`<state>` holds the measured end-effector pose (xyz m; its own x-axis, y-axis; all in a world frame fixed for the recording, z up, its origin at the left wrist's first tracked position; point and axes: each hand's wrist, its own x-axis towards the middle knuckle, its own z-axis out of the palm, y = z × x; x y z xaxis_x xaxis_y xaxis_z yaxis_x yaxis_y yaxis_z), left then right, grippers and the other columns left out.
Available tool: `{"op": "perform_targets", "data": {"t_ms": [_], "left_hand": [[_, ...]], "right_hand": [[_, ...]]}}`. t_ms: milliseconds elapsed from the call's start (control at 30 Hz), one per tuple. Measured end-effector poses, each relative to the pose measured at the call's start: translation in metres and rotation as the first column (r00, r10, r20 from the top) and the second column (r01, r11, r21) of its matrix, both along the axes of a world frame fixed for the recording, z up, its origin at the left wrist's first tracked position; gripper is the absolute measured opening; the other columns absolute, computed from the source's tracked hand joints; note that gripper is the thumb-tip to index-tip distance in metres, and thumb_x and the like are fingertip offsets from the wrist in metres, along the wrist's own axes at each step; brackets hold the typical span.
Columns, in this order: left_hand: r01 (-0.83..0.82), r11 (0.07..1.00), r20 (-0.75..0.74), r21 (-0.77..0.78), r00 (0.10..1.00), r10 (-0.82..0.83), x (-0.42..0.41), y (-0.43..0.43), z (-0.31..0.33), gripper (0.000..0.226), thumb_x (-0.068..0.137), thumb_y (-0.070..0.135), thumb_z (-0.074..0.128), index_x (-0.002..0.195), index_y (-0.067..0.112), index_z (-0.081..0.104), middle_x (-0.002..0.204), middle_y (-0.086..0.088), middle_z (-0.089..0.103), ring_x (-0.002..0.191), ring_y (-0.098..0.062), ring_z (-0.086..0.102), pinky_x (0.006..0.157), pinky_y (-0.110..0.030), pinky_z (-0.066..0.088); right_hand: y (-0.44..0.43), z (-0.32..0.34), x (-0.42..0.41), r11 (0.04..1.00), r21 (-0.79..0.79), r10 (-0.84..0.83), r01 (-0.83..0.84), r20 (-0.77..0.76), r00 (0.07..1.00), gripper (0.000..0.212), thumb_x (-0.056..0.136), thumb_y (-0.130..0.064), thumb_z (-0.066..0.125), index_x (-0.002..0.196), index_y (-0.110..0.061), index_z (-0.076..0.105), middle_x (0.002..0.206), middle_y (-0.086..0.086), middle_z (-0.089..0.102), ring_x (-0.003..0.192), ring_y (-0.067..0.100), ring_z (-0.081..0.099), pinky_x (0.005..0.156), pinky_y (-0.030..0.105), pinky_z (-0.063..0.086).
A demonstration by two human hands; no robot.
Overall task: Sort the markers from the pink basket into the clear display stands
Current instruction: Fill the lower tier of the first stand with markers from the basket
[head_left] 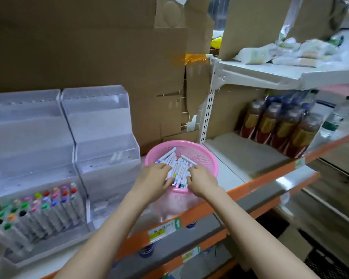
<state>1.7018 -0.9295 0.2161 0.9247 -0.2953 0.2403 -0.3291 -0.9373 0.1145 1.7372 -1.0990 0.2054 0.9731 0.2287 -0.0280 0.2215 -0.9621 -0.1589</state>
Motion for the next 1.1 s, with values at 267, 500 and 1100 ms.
{"op": "perform_targets", "data": {"t_ms": [267,500,1100], "left_hand": [[-0.24,0.966,-0.195,0.096,0.947,0.255,0.062,-0.037,-0.022,0.009,0.087,0.013,0.049,0.088,0.011,0.058,0.1,-0.012,0.064,0.095,-0.031,0.059,0.072,-0.037,0.045],[-0.384,0.914,-0.194,-0.13,0.914,0.356,0.083,-0.051,-0.03,0.013,0.08,0.015,0.066,0.074,0.011,0.055,0.079,-0.007,0.062,0.078,-0.026,0.06,0.063,-0.034,0.043],[-0.355,0.773,-0.181,-0.526,0.935,0.306,0.082,-0.051,-0.03,0.053,0.083,0.008,0.061,0.133,0.018,0.05,0.109,-0.002,0.066,0.083,-0.021,0.06,0.071,-0.029,0.043]], "right_hand": [[-0.015,-0.002,0.058,0.997,-0.034,0.068,-0.076,-0.198,0.978,0.013,0.089,-0.02,0.054,0.092,-0.009,0.06,0.104,0.011,0.064,0.104,0.03,0.062,0.068,0.03,0.039],[-0.016,-0.008,0.082,0.987,0.145,0.104,-0.072,-0.227,0.968,0.016,0.082,-0.017,0.069,0.083,-0.017,0.053,0.076,0.004,0.052,0.081,0.025,0.057,0.056,0.027,0.037],[-0.024,-0.014,0.088,0.805,0.592,0.193,-0.042,-0.195,0.961,0.062,0.078,0.001,0.061,0.132,-0.02,0.037,0.074,0.002,0.052,0.067,0.023,0.058,0.061,0.039,0.051]]}}
